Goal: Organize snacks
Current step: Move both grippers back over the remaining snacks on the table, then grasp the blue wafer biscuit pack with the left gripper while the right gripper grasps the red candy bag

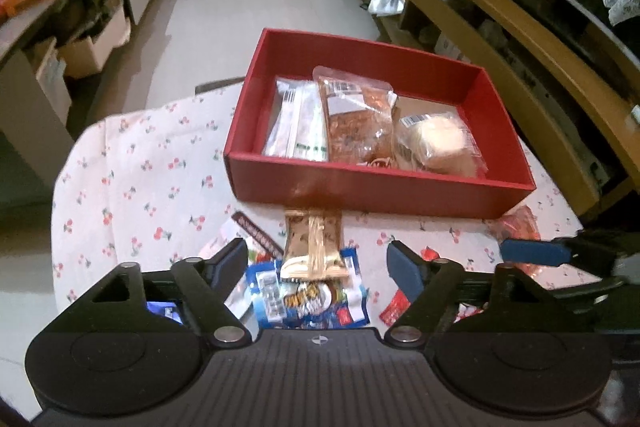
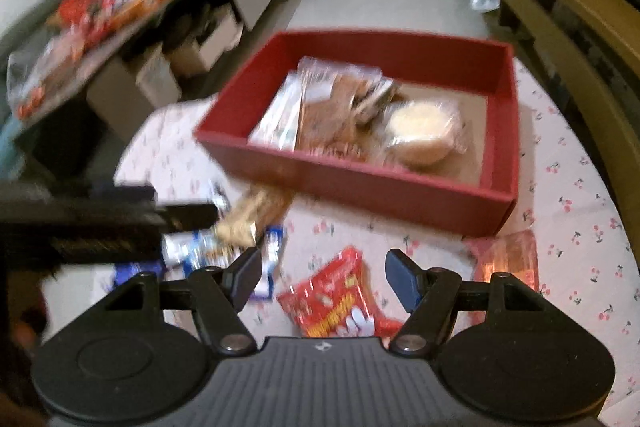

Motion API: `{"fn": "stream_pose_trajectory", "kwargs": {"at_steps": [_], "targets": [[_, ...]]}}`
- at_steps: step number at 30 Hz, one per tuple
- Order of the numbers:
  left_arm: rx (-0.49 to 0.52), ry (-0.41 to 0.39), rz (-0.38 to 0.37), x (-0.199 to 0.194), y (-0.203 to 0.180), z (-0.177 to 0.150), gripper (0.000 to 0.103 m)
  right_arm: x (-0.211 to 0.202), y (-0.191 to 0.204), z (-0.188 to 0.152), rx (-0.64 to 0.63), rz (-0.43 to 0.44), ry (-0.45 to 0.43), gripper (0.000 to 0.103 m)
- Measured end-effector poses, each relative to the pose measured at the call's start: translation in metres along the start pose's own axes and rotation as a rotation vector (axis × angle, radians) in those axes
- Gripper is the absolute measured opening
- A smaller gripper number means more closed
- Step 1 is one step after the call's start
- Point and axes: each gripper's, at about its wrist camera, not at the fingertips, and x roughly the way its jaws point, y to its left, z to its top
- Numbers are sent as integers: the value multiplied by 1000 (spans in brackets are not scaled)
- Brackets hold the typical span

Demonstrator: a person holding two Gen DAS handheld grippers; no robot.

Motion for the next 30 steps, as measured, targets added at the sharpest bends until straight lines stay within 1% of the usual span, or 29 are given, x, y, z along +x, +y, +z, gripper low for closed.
{"fn": "stream_pose_trajectory", "kwargs": {"at_steps": [3,7,9,12,17,21,25,27,30], "targets": [[-8,2,5,-3,12,-6,83,12,0,-8,-54,-10,55,74],[-50,39,18,1,29,-12,83,28,0,-16,-95,-23,117,74],[-68,52,28,2,36,-16,83,36,4,-19,-122,-28,141,75],[-81,75,47,4,48,-26,84,44,11,-22,-182,-23,167,80],[-130,126,93,15,69,-37,84,58,13,-26,-221,-33,218,80],[-148,158,127,25,79,-39,84,60,11,-26,-224,-32,222,82],[-139,164,145,29,80,-39,86,59,10,-25,-232,-24,226,85],[-141,161,168,29,79,-40,86,59,10,-25,-233,-21,227,85],[-158,136,142,20,80,-36,87,57,9,-25,-234,-14,228,85]]}}
